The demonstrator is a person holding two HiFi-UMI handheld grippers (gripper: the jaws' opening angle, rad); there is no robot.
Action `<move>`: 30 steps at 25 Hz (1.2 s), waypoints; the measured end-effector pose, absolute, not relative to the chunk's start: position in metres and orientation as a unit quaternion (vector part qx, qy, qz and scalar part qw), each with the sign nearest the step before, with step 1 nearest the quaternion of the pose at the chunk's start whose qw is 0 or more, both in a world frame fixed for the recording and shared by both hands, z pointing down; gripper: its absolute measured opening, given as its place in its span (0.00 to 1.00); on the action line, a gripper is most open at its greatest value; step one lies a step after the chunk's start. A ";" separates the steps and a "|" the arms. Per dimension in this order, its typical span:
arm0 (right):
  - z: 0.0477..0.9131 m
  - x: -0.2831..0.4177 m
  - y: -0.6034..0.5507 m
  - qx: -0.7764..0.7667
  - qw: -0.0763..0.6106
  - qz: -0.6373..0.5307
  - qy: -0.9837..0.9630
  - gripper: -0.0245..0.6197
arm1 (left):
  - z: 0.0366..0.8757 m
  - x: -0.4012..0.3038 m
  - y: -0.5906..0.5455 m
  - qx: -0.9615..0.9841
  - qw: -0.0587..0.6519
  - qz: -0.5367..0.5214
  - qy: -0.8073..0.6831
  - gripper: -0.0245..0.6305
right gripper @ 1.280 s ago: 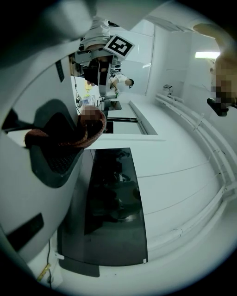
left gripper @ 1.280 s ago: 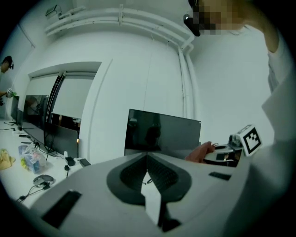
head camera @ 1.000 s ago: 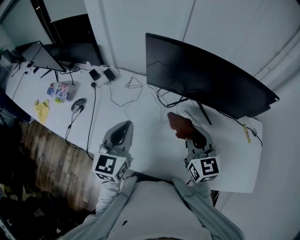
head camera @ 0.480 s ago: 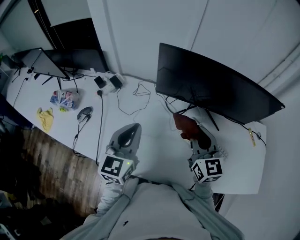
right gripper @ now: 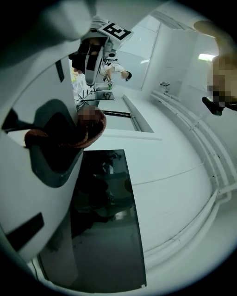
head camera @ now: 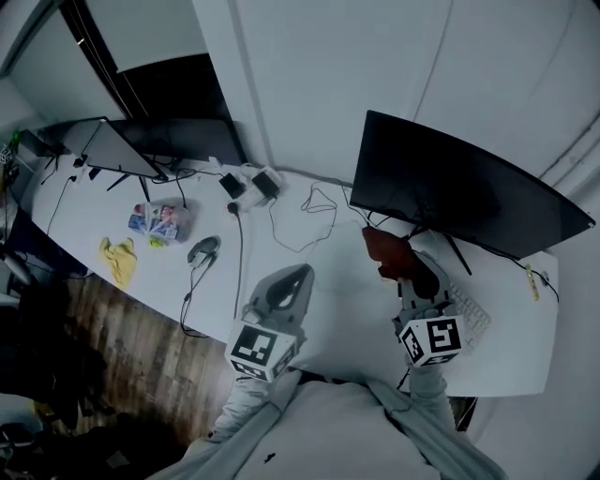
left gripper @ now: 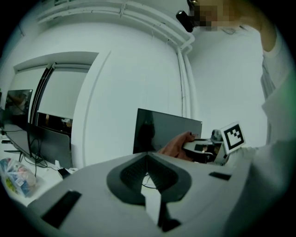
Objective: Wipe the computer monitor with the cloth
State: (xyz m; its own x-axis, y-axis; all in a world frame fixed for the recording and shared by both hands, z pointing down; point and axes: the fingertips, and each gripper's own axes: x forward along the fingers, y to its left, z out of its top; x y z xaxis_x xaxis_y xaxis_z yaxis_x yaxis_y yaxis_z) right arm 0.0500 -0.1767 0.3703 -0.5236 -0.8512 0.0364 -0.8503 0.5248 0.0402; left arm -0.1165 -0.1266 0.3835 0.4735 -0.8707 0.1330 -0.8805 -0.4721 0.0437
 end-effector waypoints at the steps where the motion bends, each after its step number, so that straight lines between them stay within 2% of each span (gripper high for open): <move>1: 0.367 0.041 -0.181 0.484 0.021 -0.011 -0.875 0.09 | 0.383 -0.122 -0.128 0.856 0.052 0.046 -0.512 0.07; 10: 0.307 -0.029 -0.236 0.482 -0.008 -0.118 -0.868 0.09 | 0.383 -0.159 -0.141 0.854 0.049 0.038 -0.517 0.07; 20: 0.234 -0.087 -0.296 0.504 0.005 -0.256 -0.825 0.09 | 0.382 -0.189 -0.159 0.861 0.043 0.030 -0.505 0.07; 25: 0.200 -0.097 -0.320 0.536 0.011 -0.309 -0.785 0.09 | 0.382 -0.202 -0.170 0.863 0.040 0.022 -0.503 0.07; 30: 0.218 -0.086 -0.342 0.568 0.043 -0.298 -0.766 0.09 | 0.385 -0.208 -0.179 0.864 0.047 0.018 -0.501 0.07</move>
